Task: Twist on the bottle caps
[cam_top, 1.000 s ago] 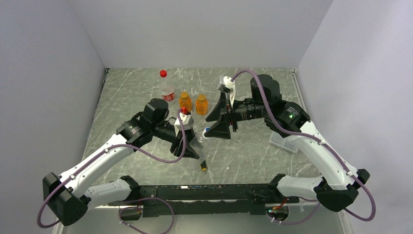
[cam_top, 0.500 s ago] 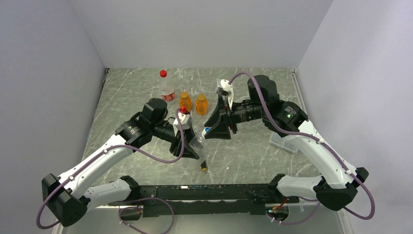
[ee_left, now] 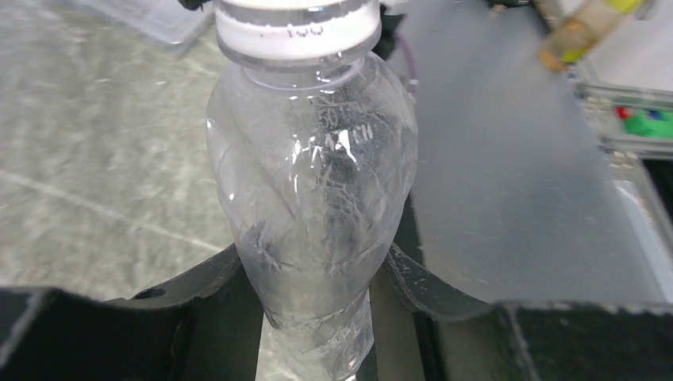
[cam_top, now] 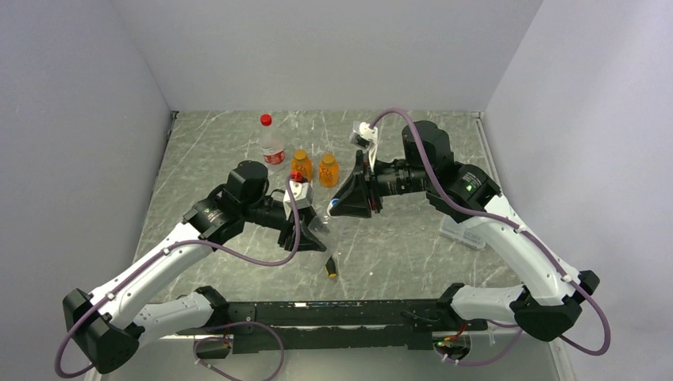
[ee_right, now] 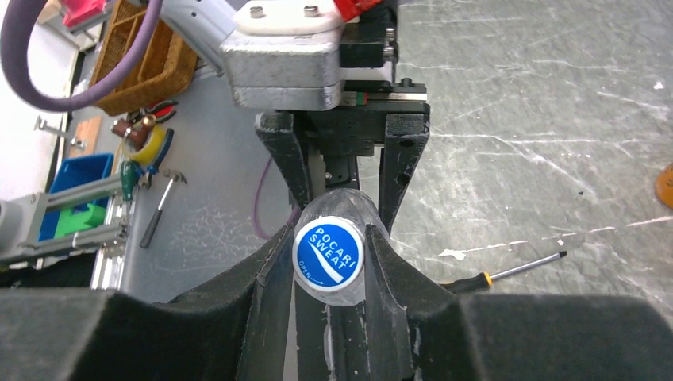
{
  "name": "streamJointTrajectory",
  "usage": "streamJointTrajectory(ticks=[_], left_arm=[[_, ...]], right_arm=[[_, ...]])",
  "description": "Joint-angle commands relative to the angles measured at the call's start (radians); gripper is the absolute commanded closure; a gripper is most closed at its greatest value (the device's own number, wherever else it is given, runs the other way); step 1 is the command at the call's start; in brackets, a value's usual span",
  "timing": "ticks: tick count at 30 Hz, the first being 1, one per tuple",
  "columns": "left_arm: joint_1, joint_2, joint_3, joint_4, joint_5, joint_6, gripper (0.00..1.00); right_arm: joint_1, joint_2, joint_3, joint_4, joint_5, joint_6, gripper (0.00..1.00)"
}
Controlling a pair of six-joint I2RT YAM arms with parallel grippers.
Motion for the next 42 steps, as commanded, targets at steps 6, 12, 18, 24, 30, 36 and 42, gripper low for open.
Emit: streamJointTrajectory(ticks=[6, 12, 18, 24, 30, 36, 42], left_arm=[[0.003, -0.05, 0.029, 0.074, -0.537, 0.021, 1.0], [0.003, -0.05, 0.032, 0.099, -0.66, 0.04, 1.0], [0.003, -0.06, 0.005, 0.096, -0.61, 0.055, 1.0], [0.003, -0.071, -0.012, 0.093, -0.58, 0.06, 1.0], [0.003, -0.067, -0.02, 0.089, -0.596, 0.059, 1.0], [0.003, -0.065, -0.021, 0.105, -0.624, 0.043, 1.0], [0.003, -0.063, -0.013, 0.105, -0.668, 0.009, 0.54]], right_arm=[[0.047, 0.106, 0.153, -0.067, 0.352, 0.239, 1.0], [0.125, 0.21, 0.255, -0.174, 0.604, 0.335, 1.0], [0.129, 0.236, 0.312, -0.208, 0.693, 0.361, 0.45], [0.129, 0.253, 0.341, -0.215, 0.714, 0.373, 0.38], [0.131, 0.262, 0.351, -0.217, 0.721, 0.378, 0.55], [0.135, 0.279, 0.358, -0.236, 0.729, 0.367, 0.73], [0.131, 0.289, 0.379, -0.269, 0.779, 0.343, 0.92]])
